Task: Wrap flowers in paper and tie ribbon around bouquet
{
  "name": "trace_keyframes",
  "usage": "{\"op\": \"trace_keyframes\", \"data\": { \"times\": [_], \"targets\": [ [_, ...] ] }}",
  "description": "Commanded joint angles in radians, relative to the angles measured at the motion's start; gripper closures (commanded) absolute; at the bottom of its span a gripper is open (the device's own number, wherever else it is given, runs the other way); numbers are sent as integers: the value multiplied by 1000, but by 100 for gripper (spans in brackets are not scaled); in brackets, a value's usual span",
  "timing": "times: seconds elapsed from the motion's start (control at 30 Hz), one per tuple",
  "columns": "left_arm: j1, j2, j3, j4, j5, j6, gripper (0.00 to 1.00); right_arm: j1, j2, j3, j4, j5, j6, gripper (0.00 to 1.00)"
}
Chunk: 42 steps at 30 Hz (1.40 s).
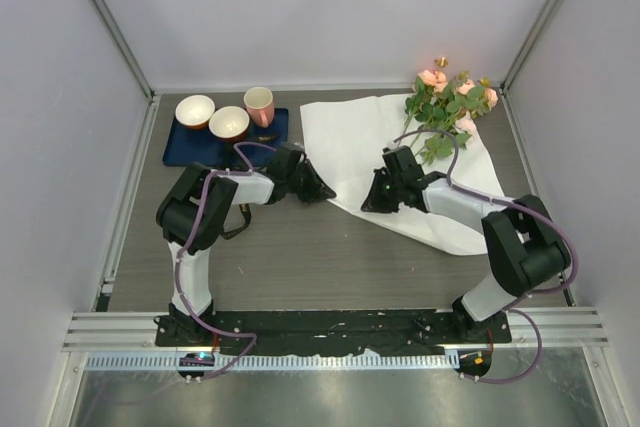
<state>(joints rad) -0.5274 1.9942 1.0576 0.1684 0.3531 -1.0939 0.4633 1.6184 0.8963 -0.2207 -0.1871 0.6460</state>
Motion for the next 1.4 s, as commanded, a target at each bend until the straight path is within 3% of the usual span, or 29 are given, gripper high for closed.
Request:
{"op": "trace_keyframes", "data": {
  "times": [0.0,0.3,0.43,0.53,0.6,0.7,0.77,0.8,0.87,1.37],
  "targets": [
    [0,41,-53,-116,-91,23,100,2,-118,-95,-40,49,3,94],
    [0,46,-58,-115,-88,20,100,-110,-274,-300,-91,161,-14,100],
    [0,44,-61,-115,-86,23,100,-39,-330,-177,-150,140,-54,98],
    [0,43,-57,-118,-88,22,100,33,-341,-107,-114,104,6,94],
    [0,48,-54,-118,-89,17,100,55,-296,-82,-25,81,62,83],
    [0,55,-53,-118,-86,9,100,92,-188,-5,38,113,102,80],
    [-2,55,-53,-116,-89,3,100,112,-128,35,85,158,118,82],
    [0,57,-54,-116,-89,3,100,113,-99,53,90,166,119,92],
    [-2,60,-53,-116,-91,0,100,126,-20,92,112,184,129,100],
    [-2,49,-39,-116,-80,3,100,147,124,35,192,264,173,100]
  ]
}}
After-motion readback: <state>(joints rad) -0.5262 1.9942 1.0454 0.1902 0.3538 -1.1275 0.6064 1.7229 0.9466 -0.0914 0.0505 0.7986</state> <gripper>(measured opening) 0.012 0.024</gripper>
